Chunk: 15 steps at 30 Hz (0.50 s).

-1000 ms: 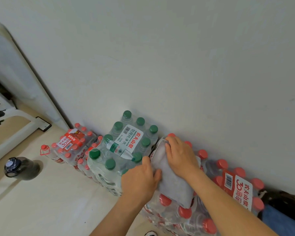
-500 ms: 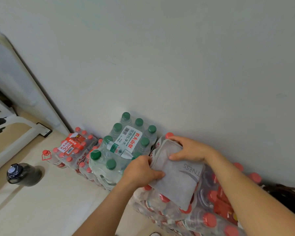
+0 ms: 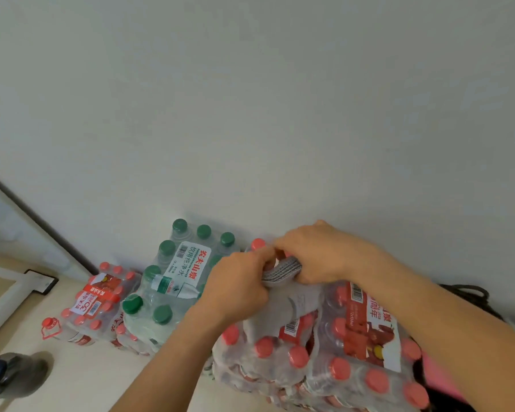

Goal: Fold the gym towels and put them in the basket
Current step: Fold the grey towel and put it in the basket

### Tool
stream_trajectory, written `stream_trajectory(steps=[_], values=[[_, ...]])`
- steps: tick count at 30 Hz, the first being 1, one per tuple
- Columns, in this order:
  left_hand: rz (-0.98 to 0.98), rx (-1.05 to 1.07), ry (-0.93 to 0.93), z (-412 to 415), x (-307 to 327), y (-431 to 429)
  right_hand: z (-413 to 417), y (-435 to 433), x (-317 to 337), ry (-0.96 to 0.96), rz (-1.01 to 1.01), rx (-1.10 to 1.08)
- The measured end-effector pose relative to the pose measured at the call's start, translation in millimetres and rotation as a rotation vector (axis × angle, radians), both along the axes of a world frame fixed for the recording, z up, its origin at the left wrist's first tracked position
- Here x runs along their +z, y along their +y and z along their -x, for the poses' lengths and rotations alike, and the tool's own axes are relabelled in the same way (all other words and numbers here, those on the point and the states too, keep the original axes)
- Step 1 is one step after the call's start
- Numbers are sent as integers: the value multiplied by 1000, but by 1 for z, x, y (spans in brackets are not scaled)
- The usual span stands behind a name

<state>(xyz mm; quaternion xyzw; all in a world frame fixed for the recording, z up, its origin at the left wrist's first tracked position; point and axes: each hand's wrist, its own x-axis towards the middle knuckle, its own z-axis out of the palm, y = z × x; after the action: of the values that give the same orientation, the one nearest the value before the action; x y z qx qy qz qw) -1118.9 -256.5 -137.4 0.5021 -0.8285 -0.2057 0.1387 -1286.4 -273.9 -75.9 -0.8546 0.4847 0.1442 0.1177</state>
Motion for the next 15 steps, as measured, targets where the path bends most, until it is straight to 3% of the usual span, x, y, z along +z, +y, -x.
stream_trajectory(steps=[3,6,11,15], values=[[57,12,-39,0,27,-20,20,-9,13,25,41,-79],[117,-114,-133,6,50,-33,27,-11,19,-27,138,-62],[139,-185,-257,18,77,-35,24,-5,24,-290,-180,-199],[185,-222,-275,21,80,-34,30,-1,15,-376,-196,-288]])
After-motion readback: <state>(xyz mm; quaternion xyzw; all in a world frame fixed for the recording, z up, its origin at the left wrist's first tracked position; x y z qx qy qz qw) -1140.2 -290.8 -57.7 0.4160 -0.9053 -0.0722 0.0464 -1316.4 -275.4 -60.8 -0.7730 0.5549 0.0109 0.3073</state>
